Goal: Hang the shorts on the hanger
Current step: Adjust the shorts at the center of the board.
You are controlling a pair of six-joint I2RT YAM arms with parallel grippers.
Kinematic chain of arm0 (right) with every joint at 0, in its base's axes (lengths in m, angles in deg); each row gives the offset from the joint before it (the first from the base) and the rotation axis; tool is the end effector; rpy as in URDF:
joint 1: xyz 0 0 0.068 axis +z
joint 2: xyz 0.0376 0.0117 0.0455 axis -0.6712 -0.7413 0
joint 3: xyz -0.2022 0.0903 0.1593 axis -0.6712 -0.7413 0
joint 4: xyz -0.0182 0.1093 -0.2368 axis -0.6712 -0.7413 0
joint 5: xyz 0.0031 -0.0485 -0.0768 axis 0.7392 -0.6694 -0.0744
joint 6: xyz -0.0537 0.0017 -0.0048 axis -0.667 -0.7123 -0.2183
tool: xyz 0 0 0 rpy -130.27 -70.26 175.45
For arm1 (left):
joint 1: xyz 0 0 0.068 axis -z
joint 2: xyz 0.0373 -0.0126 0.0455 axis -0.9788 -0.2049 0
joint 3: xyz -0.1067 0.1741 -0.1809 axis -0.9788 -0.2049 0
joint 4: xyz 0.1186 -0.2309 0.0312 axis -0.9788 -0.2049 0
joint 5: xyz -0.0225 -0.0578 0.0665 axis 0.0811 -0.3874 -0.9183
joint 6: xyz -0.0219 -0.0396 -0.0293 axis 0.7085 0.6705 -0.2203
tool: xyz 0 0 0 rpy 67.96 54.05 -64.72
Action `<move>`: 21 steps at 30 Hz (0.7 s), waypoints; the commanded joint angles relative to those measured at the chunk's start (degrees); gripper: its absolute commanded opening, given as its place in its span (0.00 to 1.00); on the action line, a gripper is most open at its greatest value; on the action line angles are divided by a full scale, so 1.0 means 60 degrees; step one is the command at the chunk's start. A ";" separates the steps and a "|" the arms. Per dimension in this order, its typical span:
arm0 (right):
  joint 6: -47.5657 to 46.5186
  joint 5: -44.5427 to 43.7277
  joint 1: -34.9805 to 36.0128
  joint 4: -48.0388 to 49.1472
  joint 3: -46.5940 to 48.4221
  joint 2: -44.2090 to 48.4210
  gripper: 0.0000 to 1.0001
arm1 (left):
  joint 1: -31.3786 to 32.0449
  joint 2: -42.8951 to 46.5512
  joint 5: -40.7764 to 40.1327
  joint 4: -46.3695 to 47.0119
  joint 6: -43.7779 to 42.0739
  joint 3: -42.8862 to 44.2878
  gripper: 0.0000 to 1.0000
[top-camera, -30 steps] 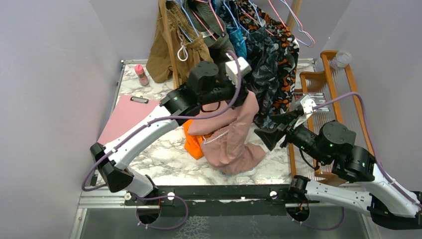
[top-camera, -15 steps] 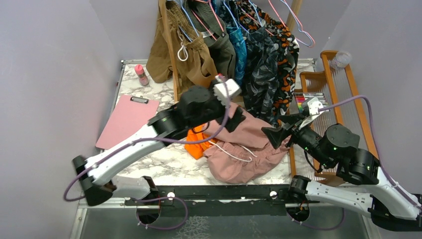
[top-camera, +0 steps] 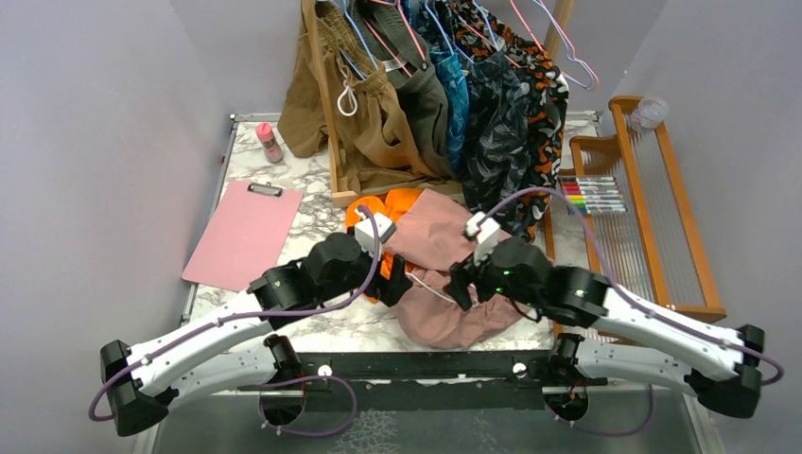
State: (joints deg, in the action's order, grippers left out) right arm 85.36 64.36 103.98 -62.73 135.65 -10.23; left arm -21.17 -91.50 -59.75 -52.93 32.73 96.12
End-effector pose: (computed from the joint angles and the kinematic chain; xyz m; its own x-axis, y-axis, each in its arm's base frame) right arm 0.0906 0.1524 0.3172 -0.4383 -0.2824 -0.8533 -0.6779 0.7273 0.1075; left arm 0.1057 -0.1585 0.3154 -0.4743 0.1484 -0.8678 0.6915 0.6728 -0.2630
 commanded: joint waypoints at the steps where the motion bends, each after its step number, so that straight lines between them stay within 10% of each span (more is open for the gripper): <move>1: 0.0919 0.0666 0.0022 0.2321 -0.1260 -0.0778 0.78 | 0.0005 0.0891 -0.0953 -0.0217 0.1676 -0.0841 0.93; 21: 0.1858 0.2362 -0.0907 0.4330 -0.1906 -0.2951 0.70 | 0.0005 0.1431 -0.1247 -0.0492 0.1607 -0.1059 0.93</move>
State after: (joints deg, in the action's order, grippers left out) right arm 96.03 72.30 98.76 -41.11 125.51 -27.71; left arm -21.17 -83.22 -65.79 -56.17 42.48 89.30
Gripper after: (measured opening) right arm 0.702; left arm 0.927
